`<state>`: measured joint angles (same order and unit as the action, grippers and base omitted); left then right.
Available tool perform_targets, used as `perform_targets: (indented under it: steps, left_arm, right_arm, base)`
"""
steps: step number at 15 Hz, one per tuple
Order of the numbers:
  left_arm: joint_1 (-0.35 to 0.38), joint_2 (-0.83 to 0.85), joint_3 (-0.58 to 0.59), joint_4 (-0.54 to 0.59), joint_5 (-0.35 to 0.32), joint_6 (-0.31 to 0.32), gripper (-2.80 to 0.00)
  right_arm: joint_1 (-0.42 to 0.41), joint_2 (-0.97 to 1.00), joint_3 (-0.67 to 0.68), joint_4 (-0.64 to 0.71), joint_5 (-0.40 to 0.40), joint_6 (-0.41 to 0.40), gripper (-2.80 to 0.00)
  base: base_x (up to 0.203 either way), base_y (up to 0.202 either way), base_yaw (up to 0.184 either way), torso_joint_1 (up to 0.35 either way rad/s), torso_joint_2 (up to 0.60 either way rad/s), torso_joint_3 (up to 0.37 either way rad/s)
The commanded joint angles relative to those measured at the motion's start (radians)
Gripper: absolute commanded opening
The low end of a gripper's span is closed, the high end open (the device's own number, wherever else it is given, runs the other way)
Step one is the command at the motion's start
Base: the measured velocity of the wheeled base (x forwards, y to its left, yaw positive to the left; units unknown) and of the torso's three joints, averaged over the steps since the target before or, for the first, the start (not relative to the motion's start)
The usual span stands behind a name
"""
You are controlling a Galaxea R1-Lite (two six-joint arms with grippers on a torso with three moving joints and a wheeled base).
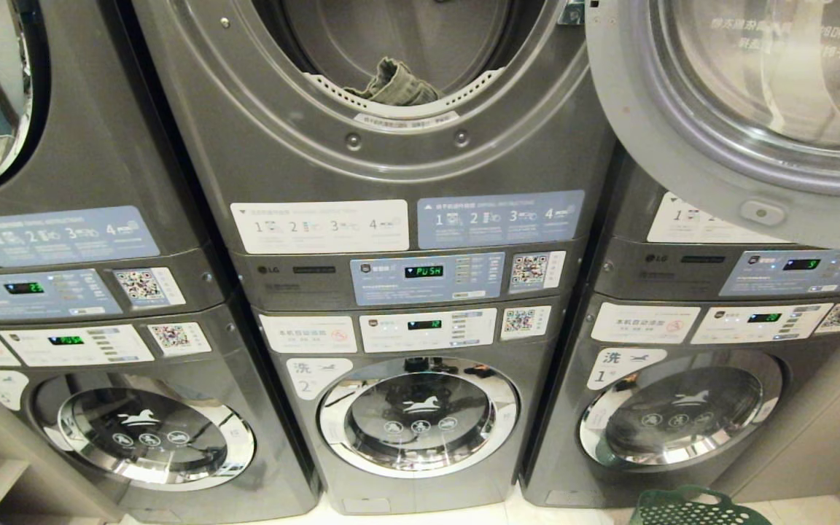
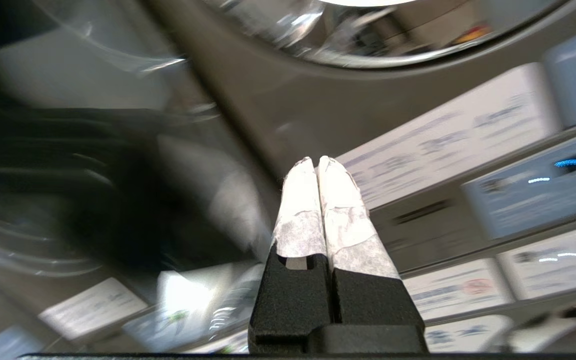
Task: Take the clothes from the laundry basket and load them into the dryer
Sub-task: Close the dryer
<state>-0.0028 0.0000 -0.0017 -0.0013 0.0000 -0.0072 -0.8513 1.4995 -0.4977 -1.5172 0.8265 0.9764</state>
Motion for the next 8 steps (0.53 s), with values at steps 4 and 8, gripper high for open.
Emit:
perform_targets:
  steps: [4,8]
  left_arm:
    - [0.000,-0.002,0.000,0.000,0.000,0.000,-2.80]
    - [0.000,-0.001,0.000,0.000,0.000,0.000,-2.80]
  right_arm:
    - [0.102,-0.227,0.135,-0.013,0.005,0.010,-2.80]
    - [0.252,-0.437,0.243,-0.013,0.020,0.016,-2.80]
  base:
    - [0.000,0.000,0.000,0.000,0.00,0.000]
    - [0.000,0.000,0.000,0.000,0.00,0.000]
